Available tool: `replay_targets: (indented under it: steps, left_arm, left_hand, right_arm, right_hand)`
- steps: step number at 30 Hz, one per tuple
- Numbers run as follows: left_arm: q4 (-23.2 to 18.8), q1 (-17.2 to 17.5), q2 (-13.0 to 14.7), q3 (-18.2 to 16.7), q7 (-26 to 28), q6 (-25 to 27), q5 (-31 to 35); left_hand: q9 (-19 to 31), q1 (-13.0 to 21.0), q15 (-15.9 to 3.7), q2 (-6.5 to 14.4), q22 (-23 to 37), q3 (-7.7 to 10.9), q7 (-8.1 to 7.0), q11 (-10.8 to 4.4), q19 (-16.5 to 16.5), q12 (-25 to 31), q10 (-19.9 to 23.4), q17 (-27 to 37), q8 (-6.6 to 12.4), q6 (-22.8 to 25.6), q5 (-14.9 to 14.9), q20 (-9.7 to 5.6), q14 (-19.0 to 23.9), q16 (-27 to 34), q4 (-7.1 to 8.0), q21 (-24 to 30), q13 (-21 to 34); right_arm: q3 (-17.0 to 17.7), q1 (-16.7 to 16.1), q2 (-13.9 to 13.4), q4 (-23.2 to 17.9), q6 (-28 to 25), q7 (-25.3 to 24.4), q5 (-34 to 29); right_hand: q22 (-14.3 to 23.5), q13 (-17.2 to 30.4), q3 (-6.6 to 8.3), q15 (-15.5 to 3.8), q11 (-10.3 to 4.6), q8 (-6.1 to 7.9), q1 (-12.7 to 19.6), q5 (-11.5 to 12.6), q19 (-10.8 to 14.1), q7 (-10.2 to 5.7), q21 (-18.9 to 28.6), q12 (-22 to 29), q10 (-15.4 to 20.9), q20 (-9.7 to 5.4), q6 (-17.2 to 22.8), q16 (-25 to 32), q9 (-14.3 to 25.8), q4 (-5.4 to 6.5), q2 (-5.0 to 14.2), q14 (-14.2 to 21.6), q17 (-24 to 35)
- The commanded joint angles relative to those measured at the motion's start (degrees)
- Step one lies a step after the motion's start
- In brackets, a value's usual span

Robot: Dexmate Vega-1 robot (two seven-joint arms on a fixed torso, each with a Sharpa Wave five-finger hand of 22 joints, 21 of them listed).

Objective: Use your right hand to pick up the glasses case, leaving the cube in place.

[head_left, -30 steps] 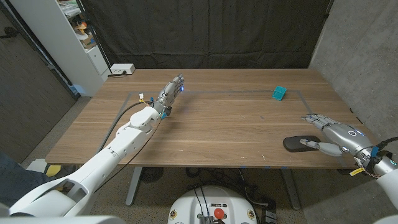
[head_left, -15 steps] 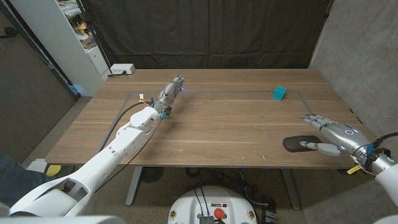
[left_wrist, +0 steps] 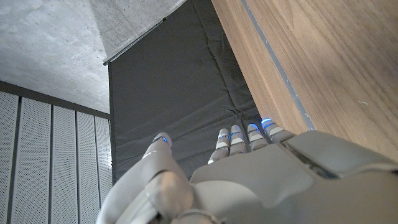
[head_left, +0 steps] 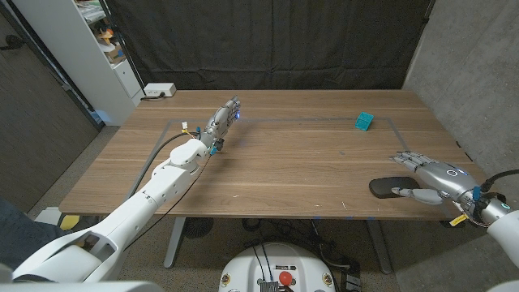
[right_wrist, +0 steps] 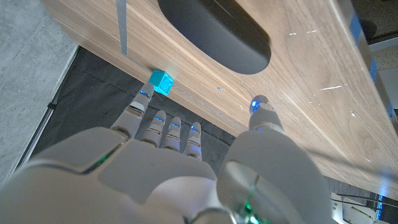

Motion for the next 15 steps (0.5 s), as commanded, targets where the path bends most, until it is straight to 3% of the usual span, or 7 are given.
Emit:
replay_targets:
  steps: [1, 15]
  left_arm:
    - [0.46, -0.05, -0.04, -0.14, -0.15, -0.06, -0.27]
    - [0.99, -0.8, 0.07, -0.15, -0.83, 0.03, -0.32]
  left_hand:
    - [0.22, 0.17, 0.27, 0.59, 0.31, 0.11, 0.08, -0.02, -0.43, 0.16, 0.46, 0.3, 0.22, 0.3, -0.37, 0.15, -0.41, 0.15, -0.3, 0.13, 0.15]
    - [0.21, 0.11, 0.63, 0.61, 0.32, 0.07, 0.05, -0.07, -0.54, 0.18, 0.54, 0.31, 0.23, 0.42, -0.38, 0.32, -0.39, 0.17, -0.34, 0.13, 0.15]
  right_arm:
    - [0.01, 0.29, -0.62, -0.14, -0.45, 2.19, -0.31]
    - [-1.04, 1.74, -1.94, -0.87, -2.85, 6.19, -0.73]
  right_hand:
    - [0.11, 0.15, 0.28, -0.3, -0.09, -0.16, 0.86, 0.47, 0.47, -0.17, 0.22, 0.15, -0.27, 0.09, -0.7, 0.03, 0.35, -0.18, -0.25, -0.37, 0.16]
    - [0.11, 0.12, 0.22, 0.17, 0.37, -0.36, 2.19, 1.21, 0.6, 0.36, 0.11, -0.07, -2.69, 1.14, -3.65, 0.0, 0.39, -0.07, -1.27, -1.51, 0.16]
